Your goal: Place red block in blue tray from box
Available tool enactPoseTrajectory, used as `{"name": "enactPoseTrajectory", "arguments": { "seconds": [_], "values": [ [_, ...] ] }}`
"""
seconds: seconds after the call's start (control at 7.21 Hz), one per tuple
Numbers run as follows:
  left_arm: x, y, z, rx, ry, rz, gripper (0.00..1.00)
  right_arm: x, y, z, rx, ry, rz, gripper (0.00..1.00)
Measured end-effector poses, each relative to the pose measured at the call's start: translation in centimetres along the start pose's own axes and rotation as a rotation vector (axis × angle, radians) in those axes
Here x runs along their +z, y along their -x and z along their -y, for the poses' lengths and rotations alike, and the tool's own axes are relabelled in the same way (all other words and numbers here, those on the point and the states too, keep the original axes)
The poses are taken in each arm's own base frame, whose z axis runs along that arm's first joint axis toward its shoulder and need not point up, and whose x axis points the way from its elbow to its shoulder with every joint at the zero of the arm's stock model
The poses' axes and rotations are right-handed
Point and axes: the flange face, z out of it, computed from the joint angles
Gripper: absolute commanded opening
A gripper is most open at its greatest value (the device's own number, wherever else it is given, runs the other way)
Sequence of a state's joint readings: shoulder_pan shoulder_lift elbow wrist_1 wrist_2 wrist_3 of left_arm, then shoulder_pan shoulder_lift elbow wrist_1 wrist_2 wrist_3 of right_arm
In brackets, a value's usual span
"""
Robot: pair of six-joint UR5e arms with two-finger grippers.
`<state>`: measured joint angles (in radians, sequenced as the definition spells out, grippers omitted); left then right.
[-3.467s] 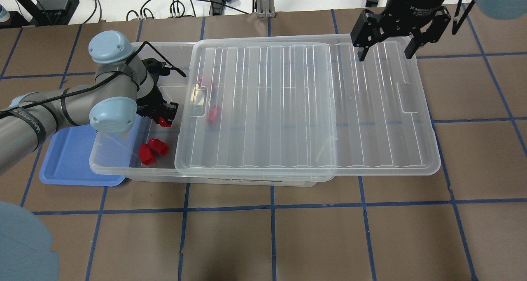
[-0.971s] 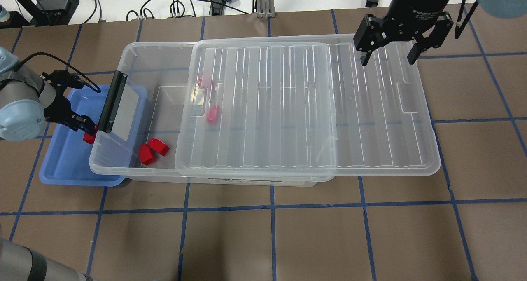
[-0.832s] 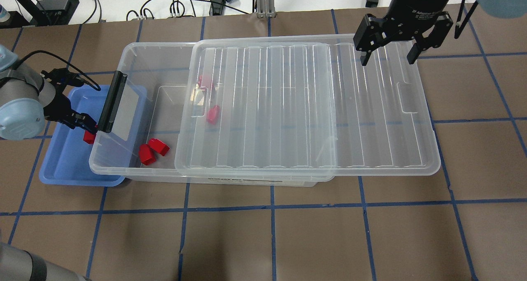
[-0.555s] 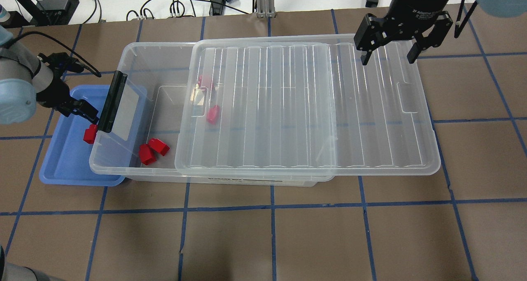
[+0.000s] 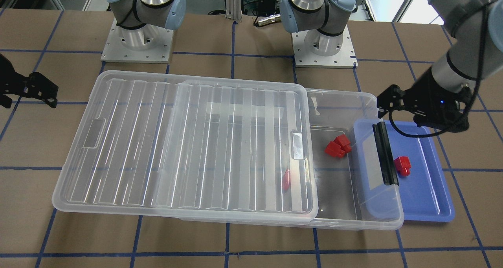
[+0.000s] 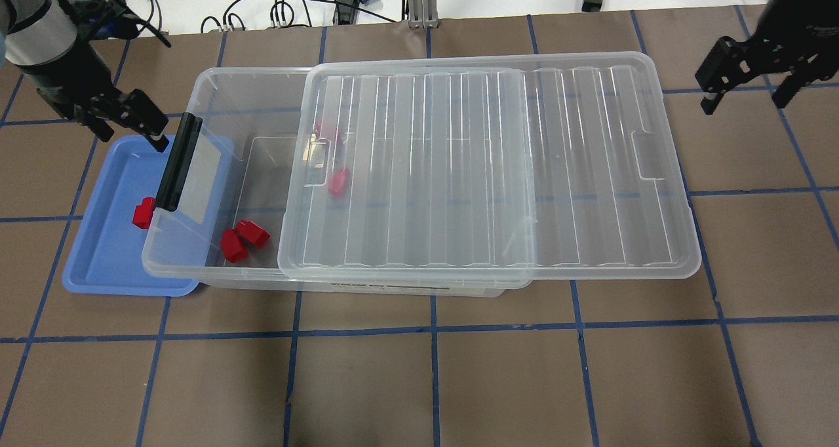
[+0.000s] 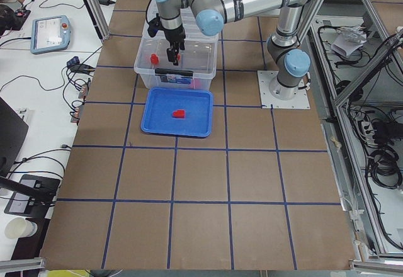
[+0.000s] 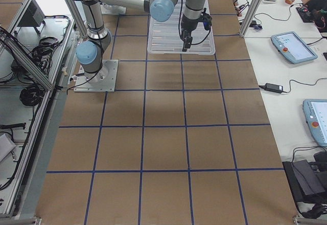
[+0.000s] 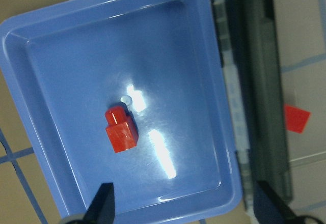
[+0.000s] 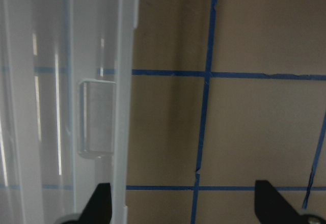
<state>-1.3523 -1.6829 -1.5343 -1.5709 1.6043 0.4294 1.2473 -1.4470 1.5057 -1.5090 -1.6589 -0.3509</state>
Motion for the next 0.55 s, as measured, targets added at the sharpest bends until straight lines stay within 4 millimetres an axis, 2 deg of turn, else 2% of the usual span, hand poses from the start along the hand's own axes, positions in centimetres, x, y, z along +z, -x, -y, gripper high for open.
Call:
{"name": "enactPoseTrajectory", "arguments": {
  "seconds": [0.14,0.28,0.42,0.55],
  "values": [
    [-1.9,-5.0,-0.6,-0.056,-0.019,0.012,1.0,1.9,-1.0,-0.1,0.005,0.027,-0.007,1.0],
    [-3.1,-8.8,-1.3,-0.108,-0.038,0.019,1.0,4.3,-1.1,-0.2,0.005,0.054,-0.004,1.0],
    [-3.9,-11.8,-1.9,-0.148,-0.055,0.023,1.0,6.7,-1.0,-0.6,0.004,0.078,-0.008,1.0],
    [-4.3,-14.0,-2.4,-0.166,-0.065,0.026,1.0,8.5,-0.8,-0.9,0.003,0.096,-0.019,1.0]
  ]
}}
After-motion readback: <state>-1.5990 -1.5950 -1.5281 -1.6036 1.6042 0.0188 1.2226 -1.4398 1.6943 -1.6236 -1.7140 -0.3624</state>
